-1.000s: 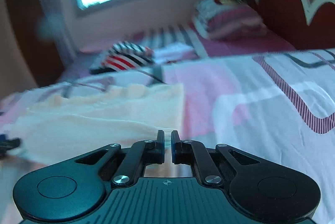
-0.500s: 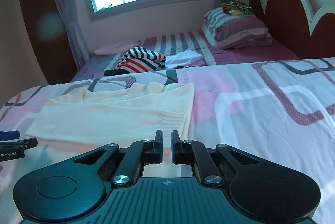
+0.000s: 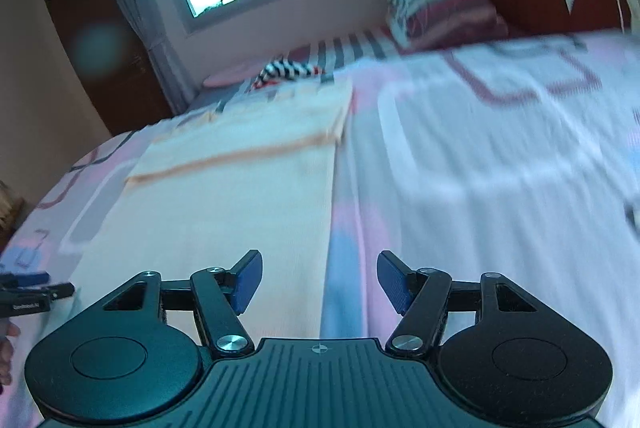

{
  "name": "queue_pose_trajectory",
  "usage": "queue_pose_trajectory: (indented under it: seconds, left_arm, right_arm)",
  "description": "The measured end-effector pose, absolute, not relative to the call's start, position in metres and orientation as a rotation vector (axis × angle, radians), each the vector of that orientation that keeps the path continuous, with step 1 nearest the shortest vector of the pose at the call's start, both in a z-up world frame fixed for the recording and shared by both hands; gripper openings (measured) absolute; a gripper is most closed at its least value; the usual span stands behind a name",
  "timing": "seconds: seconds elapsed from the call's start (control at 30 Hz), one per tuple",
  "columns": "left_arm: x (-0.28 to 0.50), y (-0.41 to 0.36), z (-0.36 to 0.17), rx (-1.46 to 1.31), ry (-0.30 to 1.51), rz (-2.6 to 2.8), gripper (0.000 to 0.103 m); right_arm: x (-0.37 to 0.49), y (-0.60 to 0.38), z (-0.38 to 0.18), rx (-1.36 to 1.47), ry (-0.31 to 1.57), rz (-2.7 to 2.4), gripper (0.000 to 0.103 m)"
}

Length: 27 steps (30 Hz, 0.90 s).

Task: Fold small clothes
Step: 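Move both tools to the end edge of the cream sweater, then roll both tools and close them on the sweater end edge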

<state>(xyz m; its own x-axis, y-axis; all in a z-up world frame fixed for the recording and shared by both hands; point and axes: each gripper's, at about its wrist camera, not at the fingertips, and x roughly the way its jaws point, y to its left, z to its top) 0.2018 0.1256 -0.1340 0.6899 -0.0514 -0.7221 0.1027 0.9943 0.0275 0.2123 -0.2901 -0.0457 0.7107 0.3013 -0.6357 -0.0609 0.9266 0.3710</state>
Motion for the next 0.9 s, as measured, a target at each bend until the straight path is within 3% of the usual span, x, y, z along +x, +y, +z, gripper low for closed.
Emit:
queue_pose_trajectory:
  seconds: [0.03,0.1,0.47,0.67,0.9]
  left_arm:
    - [0.192,0.132,-0.136,0.031,0.819,-0.105,0.065]
    - [0.176,0.144,-0.140,-0.034,0.842,-0.142,0.059]
    - [0.129,0.177,-0.153,-0.335,0.880,-0.276,0.049]
    - [0.148,0.186,-0.166,-0.507,0.874,-0.314,0.039]
    - [0.160,0.189,-0.179,-0.667,0.873,-0.363,0.037]
  right_arm:
    - [0.199,-0.293,-0.049,0.364,0.770,0.202,0.048]
    - [0.175,-0.298,-0.059,0.434,0.810,0.211,0.041]
    - [0.104,-0.304,-0.089,0.718,0.891,0.274,0.041]
    - [0.112,-0.301,-0.093,0.846,0.883,0.312,0.041]
    - [0.120,-0.300,-0.093,0.907,0.865,0.321,0.041]
